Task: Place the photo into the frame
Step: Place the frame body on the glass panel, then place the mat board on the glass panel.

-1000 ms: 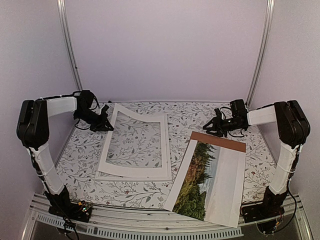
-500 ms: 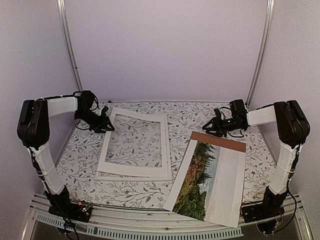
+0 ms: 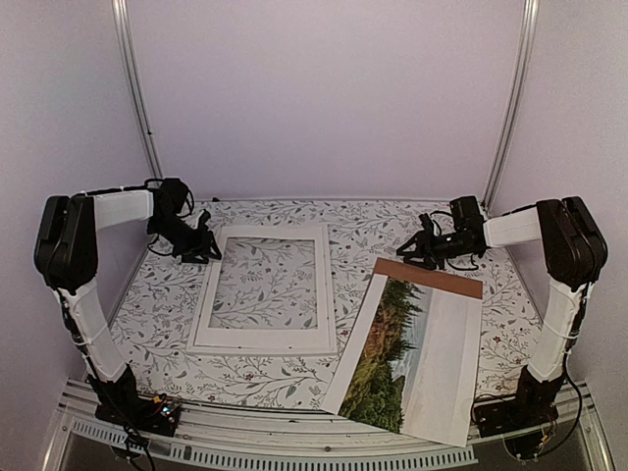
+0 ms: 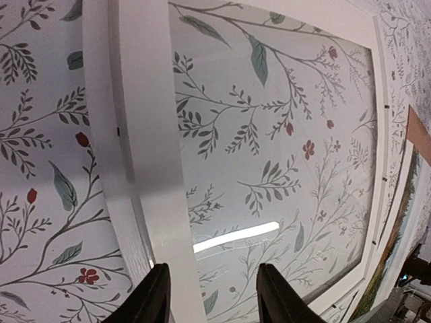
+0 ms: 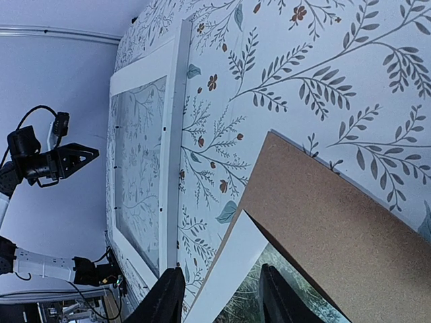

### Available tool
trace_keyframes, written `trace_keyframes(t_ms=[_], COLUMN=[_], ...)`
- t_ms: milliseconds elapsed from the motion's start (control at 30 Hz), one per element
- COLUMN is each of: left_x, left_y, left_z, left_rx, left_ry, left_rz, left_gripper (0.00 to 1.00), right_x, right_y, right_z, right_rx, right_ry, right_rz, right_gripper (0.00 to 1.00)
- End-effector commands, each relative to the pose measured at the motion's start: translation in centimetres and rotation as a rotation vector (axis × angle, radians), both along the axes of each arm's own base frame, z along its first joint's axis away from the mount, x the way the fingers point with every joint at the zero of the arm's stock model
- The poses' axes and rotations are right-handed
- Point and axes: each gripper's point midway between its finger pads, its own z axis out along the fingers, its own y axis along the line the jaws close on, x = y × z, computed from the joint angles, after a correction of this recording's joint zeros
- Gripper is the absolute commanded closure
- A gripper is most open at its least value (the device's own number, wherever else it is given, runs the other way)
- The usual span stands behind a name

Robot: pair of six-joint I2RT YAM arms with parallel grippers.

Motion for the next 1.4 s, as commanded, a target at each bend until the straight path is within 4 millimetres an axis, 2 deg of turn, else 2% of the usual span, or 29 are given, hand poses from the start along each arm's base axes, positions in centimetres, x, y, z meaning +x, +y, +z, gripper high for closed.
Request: trace_keyframes(t_ms=[0,267,467,600,767,900,1167,1367], left_x=[0.6,0.9,1.4,2.8,4.8,6.8,11.2,13.7], left_y=[0.5,2.2,2.0,0.3,-2.1,-3.9,-7.3,-8.6], left_z=[1.6,2.4,2.4,3.2,4.1,4.3,2.4,-0.6], left_rx=[0.055,0.148,0.126,0.036,-0.058,-0.104,-0.176,-0.172], left_ry=[-0.043,-0.082,-0.118,-0.177,-0.240,-0.273,-0.306,-0.296], left_rz=[0.011,0.048,0.066,0.055,0.038,0.029,0.017,0.021], left_gripper=[0.54,0.51,0.50,0.49,0.49,0.48,0.47,0.48], right_x=[-0.3,-0.3,0.0,0.1,0.0,-0.1,-0.4,-0.9], right_y=[0.3,0.2,-0.4,-0.4,-0.2,-0.1,-0.1,-0.3], right_z=[-0.6,0.1,1.8,3.5,4.1,4.4,3.5,3.2], right_rx=[0.000,-0.016,-0.083,-0.125,-0.170,-0.184,-0.192,-0.198], right_ry=[0.011,-0.013,-0.091,-0.160,-0.191,-0.203,-0.177,-0.168], right_rz=[0.010,0.006,-0.017,-0.022,-0.029,-0.028,-0.026,-0.024], right_gripper=[0.58,0.58,0.56,0.51,0.38,0.33,0.34,0.35])
